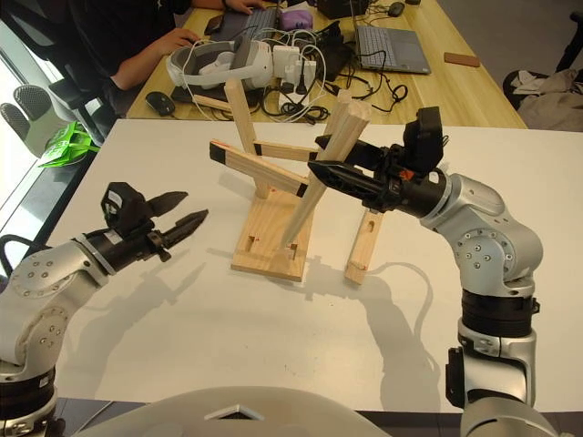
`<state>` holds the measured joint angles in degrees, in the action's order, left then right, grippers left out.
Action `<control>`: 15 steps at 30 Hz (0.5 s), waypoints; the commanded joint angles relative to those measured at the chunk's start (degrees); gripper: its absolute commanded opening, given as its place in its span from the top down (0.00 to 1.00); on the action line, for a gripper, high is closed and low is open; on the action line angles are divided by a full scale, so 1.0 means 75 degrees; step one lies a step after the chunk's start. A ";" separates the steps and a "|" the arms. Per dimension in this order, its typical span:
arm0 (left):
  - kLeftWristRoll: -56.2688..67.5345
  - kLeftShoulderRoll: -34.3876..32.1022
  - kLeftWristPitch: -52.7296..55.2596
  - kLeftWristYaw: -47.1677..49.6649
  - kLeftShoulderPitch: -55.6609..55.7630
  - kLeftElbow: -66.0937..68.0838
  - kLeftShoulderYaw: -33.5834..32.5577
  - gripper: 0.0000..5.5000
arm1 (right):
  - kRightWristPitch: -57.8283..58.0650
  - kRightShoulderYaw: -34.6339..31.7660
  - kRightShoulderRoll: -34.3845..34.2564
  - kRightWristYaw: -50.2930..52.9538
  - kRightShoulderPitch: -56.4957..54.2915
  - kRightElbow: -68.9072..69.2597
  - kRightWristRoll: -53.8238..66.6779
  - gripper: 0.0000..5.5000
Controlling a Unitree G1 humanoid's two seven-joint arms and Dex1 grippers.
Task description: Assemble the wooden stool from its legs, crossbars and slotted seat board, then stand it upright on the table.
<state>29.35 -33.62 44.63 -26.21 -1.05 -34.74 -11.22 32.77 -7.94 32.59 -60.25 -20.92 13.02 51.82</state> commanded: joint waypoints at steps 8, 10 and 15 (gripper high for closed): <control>0.1628 0.1678 0.1592 0.2794 0.2378 0.0446 -0.1971 0.54 | -0.2063 0.0908 0.0218 -0.1776 0.0913 -0.0004 -0.1755 0.63; 0.1820 0.1692 0.1656 0.2882 0.2498 0.0396 -0.1930 0.54 | -0.2481 0.1108 0.0179 -0.2018 0.0995 -0.0035 -0.2026 0.63; 0.2223 0.1680 0.1698 0.2873 0.2640 0.0277 -0.1638 0.54 | -0.3618 0.1440 -0.0014 -0.2332 0.1051 -0.0316 -0.2663 0.63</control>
<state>44.63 -21.33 56.33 -4.63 17.54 -31.59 -24.85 9.26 1.77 33.27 -76.77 -13.17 11.97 34.10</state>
